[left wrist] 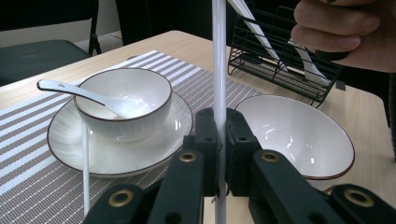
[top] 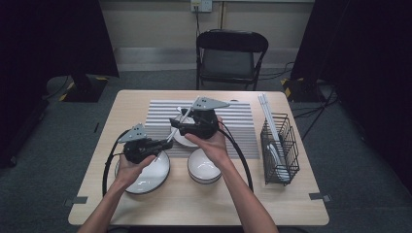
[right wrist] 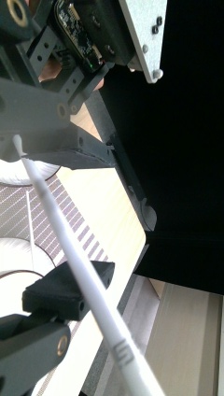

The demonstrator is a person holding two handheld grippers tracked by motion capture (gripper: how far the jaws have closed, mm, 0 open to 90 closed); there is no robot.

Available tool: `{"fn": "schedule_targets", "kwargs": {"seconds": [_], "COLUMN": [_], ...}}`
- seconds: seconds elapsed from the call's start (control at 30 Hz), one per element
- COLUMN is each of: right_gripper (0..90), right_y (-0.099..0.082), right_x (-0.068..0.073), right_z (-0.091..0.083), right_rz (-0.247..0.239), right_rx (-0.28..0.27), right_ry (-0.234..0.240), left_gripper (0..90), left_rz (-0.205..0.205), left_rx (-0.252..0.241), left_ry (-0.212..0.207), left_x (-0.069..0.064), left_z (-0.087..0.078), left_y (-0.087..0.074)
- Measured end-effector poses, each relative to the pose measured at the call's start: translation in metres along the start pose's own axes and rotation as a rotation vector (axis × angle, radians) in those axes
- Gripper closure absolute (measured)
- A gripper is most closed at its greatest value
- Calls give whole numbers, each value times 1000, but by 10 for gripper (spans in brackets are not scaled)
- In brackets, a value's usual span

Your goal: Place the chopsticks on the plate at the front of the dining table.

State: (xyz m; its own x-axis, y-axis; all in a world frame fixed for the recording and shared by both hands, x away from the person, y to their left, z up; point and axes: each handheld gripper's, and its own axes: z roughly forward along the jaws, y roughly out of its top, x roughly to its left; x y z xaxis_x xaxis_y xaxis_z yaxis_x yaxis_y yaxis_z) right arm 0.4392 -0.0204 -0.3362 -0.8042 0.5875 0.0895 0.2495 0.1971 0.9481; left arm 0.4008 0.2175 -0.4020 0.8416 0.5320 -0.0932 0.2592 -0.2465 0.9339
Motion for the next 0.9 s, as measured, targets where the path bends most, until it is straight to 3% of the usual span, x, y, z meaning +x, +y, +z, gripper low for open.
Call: {"fn": "schedule_targets", "kwargs": {"seconds": [0.57, 0.9], "right_gripper": [433, 435], "right_y": [-9, -9], "right_x": [-10, -12], "right_z": [-4, -6], "right_rz": [32, 12], "right_rx": [7, 18], "right_ry": [-26, -52], "left_gripper": [861, 861], "left_rz": [-10, 2], "left_rx": [-15, -18], "left_ry": [10, 5], "left_x": [2, 1], "left_z": [-4, -5], "left_y": [1, 1]}}
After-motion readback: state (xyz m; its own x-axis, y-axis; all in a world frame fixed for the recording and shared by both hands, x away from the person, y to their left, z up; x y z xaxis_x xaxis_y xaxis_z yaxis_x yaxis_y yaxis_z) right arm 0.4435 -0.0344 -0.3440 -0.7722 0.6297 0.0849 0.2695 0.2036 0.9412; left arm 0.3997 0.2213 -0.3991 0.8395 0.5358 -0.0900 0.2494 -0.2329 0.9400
